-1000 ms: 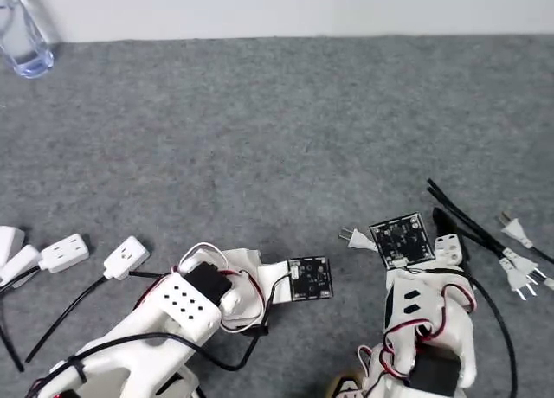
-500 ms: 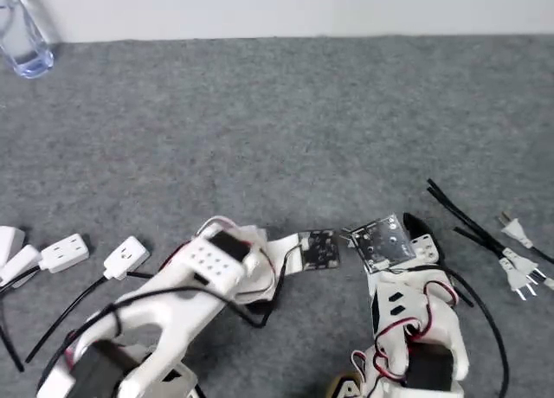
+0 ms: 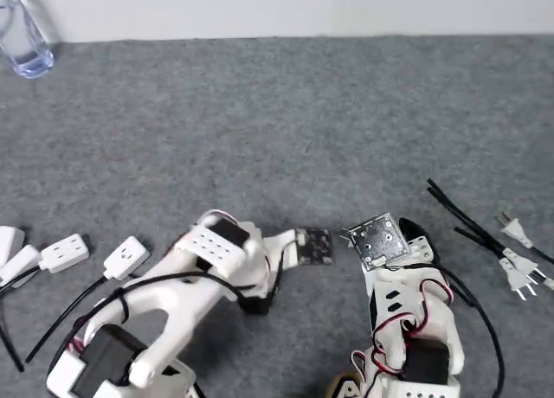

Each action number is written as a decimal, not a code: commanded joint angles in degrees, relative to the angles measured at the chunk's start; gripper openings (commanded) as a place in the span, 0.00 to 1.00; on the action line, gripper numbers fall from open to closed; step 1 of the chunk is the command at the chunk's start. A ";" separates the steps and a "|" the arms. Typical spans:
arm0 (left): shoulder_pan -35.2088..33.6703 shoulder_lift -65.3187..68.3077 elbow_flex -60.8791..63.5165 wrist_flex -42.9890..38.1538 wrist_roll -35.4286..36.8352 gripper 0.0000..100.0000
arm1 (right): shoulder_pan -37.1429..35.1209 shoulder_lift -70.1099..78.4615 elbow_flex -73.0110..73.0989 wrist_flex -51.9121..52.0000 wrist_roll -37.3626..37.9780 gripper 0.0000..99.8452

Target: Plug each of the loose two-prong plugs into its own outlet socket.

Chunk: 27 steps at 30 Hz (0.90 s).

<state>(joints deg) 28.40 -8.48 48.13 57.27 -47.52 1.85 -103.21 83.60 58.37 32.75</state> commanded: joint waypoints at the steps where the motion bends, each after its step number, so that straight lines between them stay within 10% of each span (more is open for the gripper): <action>1: -3.87 0.09 -5.85 3.52 -2.73 0.31 | -0.57 -0.31 -0.26 -1.36 -0.26 0.08; 17: -5.80 12.66 -14.02 -6.15 -2.81 0.31 | -2.15 -0.31 1.49 -0.92 -0.26 0.08; 27: -8.00 22.07 -33.01 7.65 -0.09 0.31 | -2.77 -0.31 2.81 -1.36 0.53 0.08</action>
<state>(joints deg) 21.36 13.67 21.05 60.70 -48.40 -0.35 -103.12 86.86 58.37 32.75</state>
